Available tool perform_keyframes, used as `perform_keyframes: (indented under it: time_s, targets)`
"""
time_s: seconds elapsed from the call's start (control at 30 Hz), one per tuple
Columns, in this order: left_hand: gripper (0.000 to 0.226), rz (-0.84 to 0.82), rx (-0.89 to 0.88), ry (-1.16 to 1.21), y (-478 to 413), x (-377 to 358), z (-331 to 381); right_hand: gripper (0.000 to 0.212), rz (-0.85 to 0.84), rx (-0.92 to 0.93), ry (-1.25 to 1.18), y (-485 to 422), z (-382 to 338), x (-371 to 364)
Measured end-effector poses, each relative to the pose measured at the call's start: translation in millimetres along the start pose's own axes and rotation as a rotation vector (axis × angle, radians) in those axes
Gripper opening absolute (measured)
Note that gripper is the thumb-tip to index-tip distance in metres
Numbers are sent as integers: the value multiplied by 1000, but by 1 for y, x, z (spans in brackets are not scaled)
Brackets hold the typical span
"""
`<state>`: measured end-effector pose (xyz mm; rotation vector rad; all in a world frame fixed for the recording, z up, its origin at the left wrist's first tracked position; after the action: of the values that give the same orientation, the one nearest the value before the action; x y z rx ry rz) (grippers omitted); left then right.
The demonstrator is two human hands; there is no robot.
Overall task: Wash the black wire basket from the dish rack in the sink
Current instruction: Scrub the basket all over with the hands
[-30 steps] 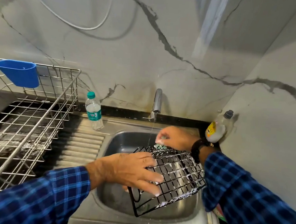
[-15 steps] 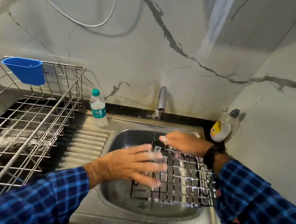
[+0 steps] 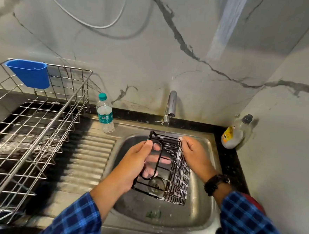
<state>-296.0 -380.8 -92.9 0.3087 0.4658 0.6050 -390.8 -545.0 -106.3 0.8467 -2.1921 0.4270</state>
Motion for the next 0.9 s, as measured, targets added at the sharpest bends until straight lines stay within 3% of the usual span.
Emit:
perform_keyframes:
  time_s: [0.13, 0.2, 0.33, 0.47, 0.67, 0.77, 0.9]
  targets:
    - [31, 52, -85, -96, 3, -7, 18, 18, 267, -68, -52, 8, -11, 34]
    - [34, 43, -100, -147, 3, -11, 23, 26, 357, -53, -183, 10, -23, 53]
    - [36, 46, -132, -169, 1, -17, 26, 46, 97, 311, 174, 16, -84, 43]
    - [36, 34, -183, -197, 6, -21, 29, 49, 232, 609, 375, 52, -94, 50]
    - [36, -27, -193, -261, 8, -32, 23, 24, 313, 550, 201, 64, -82, 71]
    - [35, -4, -210, -225, 7, -35, 27, 13, 378, 527, 258, 61, -91, 84]
    - [33, 111, -188, -42, -9, -21, 33, 22, 317, 674, 319, 91, -114, 65]
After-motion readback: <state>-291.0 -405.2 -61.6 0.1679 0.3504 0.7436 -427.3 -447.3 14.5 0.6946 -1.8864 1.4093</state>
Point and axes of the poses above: each hand's wrist, its own y-axis away from the middle knuckle, its own x-axis out of the back of the hand, z = x × y, the point moved 8 cm from there along -y, towards the middle knuckle, and after that the axes turned 5 degrees about y, right-handed, at the moved point
